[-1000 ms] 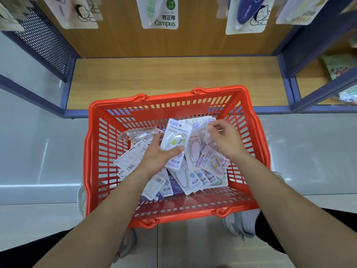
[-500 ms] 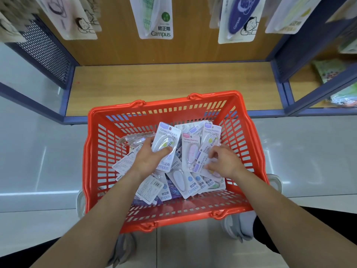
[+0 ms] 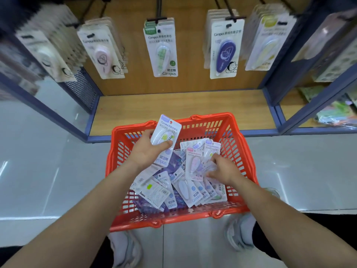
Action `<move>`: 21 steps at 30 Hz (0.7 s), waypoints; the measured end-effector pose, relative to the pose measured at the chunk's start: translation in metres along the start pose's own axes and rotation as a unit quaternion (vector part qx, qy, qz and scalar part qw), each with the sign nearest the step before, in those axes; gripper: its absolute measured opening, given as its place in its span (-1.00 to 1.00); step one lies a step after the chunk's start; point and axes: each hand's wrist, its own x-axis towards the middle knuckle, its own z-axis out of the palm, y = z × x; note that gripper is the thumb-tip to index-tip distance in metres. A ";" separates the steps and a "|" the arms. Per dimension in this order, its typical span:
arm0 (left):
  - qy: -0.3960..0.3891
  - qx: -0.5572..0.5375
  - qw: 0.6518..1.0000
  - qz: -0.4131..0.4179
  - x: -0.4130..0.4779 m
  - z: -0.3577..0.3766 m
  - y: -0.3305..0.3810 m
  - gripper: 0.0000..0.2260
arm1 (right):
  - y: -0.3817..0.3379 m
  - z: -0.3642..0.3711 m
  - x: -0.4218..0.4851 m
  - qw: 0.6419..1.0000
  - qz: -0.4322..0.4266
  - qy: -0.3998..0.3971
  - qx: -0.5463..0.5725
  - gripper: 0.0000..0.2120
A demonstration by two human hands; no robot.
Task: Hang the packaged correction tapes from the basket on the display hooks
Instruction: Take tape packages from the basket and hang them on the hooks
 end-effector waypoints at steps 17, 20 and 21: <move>0.094 -0.152 0.981 0.080 -0.113 -0.054 0.105 -0.45 | -0.214 -0.138 -0.107 0.838 -0.135 0.160 0.504 -0.85; 0.141 -0.171 0.971 0.093 -0.121 -0.059 0.109 -0.46 | -0.227 -0.142 -0.118 0.847 -0.159 0.100 0.498 -0.82; 0.146 -0.179 0.968 0.093 -0.122 -0.063 0.110 -0.46 | -0.230 -0.144 -0.121 0.849 -0.179 0.070 0.493 -0.71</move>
